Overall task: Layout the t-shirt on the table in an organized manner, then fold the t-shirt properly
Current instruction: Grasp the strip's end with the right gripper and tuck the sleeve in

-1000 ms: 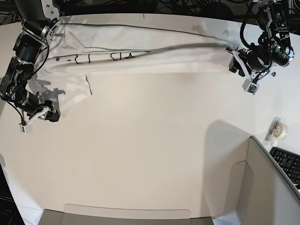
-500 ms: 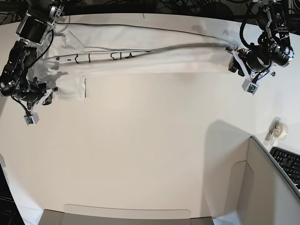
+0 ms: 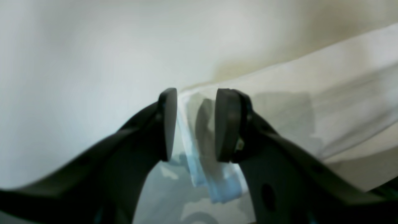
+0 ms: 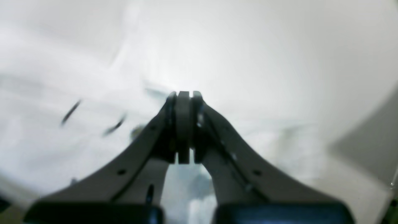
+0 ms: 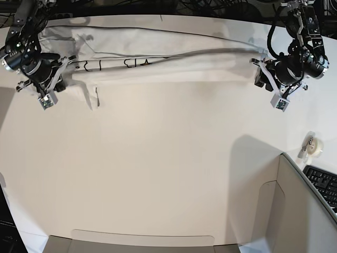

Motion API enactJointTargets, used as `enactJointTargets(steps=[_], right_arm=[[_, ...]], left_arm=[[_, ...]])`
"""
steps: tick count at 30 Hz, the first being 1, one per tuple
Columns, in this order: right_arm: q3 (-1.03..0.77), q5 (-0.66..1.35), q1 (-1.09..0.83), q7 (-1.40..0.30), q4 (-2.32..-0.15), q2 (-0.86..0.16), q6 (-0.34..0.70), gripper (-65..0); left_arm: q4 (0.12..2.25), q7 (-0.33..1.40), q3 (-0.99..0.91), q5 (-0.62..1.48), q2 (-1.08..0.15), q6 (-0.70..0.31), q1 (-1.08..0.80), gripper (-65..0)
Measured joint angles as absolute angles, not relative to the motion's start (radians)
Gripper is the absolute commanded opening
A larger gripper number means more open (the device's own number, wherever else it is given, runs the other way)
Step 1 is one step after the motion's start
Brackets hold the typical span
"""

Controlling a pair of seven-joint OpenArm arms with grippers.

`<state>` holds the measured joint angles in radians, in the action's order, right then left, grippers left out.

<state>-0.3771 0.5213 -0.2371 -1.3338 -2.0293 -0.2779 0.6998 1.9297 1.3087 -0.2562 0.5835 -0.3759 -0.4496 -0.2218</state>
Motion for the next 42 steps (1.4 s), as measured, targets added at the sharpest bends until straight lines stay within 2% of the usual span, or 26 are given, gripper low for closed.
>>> enactJointTargets(steps=[4,14,18,27,38,42], right_arm=[[-0.258,0.606,-0.274,-1.324,-2.03,-0.28,0.699,-65.0],[-0.066,0.617,-0.325,-1.324,-2.03,-0.288,0.7,-65.0],[-0.021,0.628,-0.352,-1.335,-2.031,-0.34,0.7,-65.0],[-0.022,0.918,-0.36,-1.32,-2.032,-0.484,0.699,-65.0],[-0.012,0.942,-0.389,-1.321,-2.032,-0.59,0.699,-65.0],[-0.012,0.942,-0.411,-1.324,-2.032,-0.598,0.7,-65.0]], left_arm=[[1.93,1.309,-0.256,0.586,-0.374,-0.45,-0.222,-44.2],[1.93,1.308,-0.256,0.586,-0.374,-0.45,-0.221,-44.2],[1.93,1.309,-0.256,0.586,-0.374,-0.45,-0.221,-44.2],[1.93,1.309,-0.256,0.586,-0.374,-0.45,-0.221,-44.2],[1.93,1.309,-0.256,0.585,-0.374,-0.45,-0.221,-44.2],[1.93,1.309,-0.256,0.586,-0.374,-0.45,-0.22,-44.2]])
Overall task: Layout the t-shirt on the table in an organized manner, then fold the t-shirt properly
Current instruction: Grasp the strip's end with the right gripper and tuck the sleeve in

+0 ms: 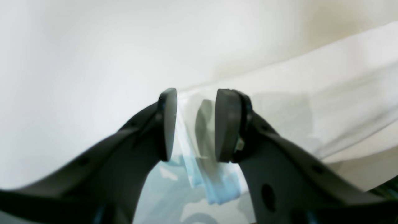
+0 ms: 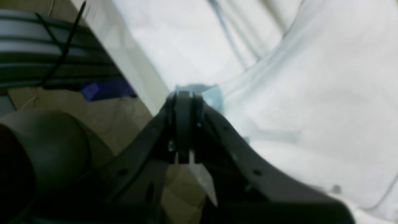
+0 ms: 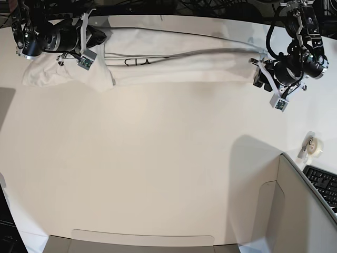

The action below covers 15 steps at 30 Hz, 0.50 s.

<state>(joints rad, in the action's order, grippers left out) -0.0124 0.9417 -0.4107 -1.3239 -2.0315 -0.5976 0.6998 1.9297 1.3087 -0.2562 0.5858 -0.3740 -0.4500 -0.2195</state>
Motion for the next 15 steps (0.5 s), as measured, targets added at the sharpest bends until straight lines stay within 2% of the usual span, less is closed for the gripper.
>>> enactJointTargets(steps=[8,15], right_arm=[[-0.01,0.933,-0.45,-1.326,-2.032,-0.682,0.7,-65.0],[-0.01,0.838,-0.469,-1.32,-2.032,-0.682,0.7,-65.0]], left_arm=[[1.917,1.304,-0.256,0.587,-0.374,-0.45,-0.203,-44.2],[1.865,1.308,-0.256,0.585,-0.372,-0.45,-0.196,-44.2]])
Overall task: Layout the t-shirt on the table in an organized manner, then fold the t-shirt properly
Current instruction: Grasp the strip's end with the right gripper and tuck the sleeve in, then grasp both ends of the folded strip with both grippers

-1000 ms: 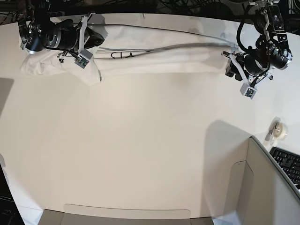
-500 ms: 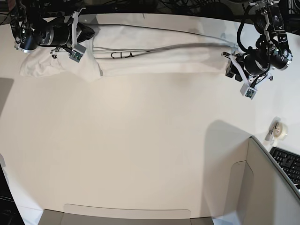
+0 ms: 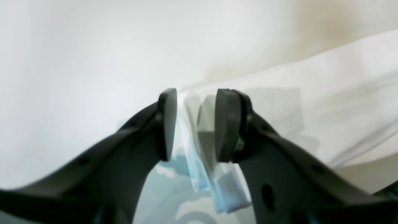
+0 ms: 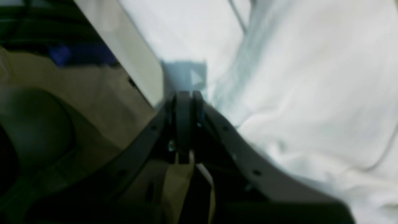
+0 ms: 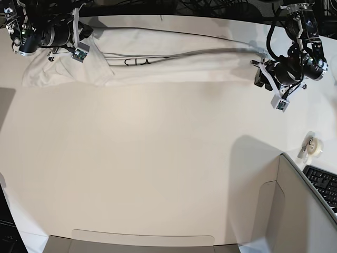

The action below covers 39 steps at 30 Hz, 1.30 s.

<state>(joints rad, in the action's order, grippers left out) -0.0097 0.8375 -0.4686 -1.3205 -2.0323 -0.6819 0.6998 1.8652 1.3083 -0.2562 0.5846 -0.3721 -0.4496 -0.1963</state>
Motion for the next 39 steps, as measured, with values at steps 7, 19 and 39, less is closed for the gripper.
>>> enactJointTargets(steps=[7,19,39], right_arm=[[-0.02,0.836,-0.462,-1.314,-2.032,-0.64,0.699,-64.8],[-0.021,0.836,-0.413,-1.319,-2.032,-0.593,0.699,-32.0],[-0.022,0.835,-0.156,-1.321,-2.031,-0.211,0.699,-30.7]], left_arm=[[1.866,1.309,-0.256,0.586,-0.372,-0.45,-0.194,-44.2],[1.866,1.308,-0.263,0.587,-0.375,-0.45,-0.145,-43.9],[1.427,1.411,-0.637,1.036,-0.418,-0.45,-0.14,-33.4]])
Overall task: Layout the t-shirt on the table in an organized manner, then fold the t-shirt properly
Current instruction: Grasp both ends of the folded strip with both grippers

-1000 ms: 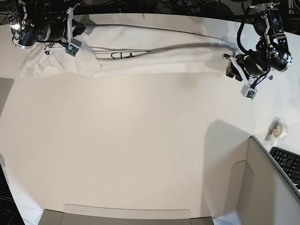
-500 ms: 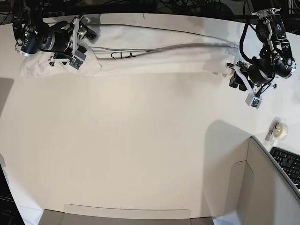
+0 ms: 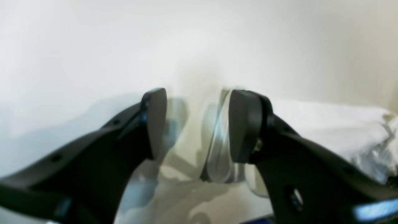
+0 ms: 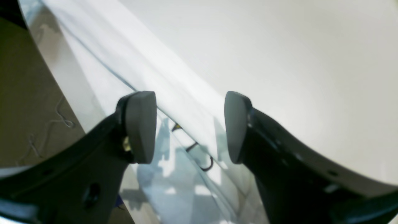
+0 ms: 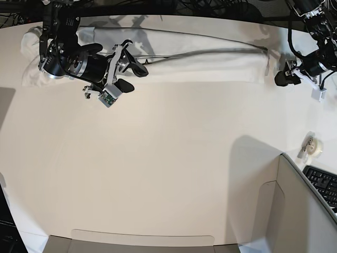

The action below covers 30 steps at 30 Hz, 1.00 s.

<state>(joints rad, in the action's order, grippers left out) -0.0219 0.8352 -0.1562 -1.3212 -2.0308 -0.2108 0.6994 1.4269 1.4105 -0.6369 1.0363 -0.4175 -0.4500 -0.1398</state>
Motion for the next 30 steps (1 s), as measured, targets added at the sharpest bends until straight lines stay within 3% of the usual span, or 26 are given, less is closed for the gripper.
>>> enactJointTargets(steps=[6,18,26,30], right_arm=[[-0.023,0.822,-0.167,-1.324,-2.031,-0.218,0.699,-30.7],[-0.024,0.818,-0.202,-1.324,-2.03,-0.218,0.699,-30.7],[-0.024,0.818,-0.202,-1.324,-2.03,-0.218,0.7,-30.7],[-0.024,0.818,-0.211,-1.324,-2.03,-0.218,0.699,-30.7]], left_arm=[[1.306,1.404,-0.637,1.126,-0.473,-0.45,-0.147,-33.0],[1.287,1.406,-0.637,1.264,-0.474,-0.45,-0.171,-32.8],[1.291,1.407,-0.637,1.264,-0.473,-0.45,-0.203,-21.6],[1.291,1.402,-0.637,1.267,-0.471,-0.45,-0.208,-19.7]])
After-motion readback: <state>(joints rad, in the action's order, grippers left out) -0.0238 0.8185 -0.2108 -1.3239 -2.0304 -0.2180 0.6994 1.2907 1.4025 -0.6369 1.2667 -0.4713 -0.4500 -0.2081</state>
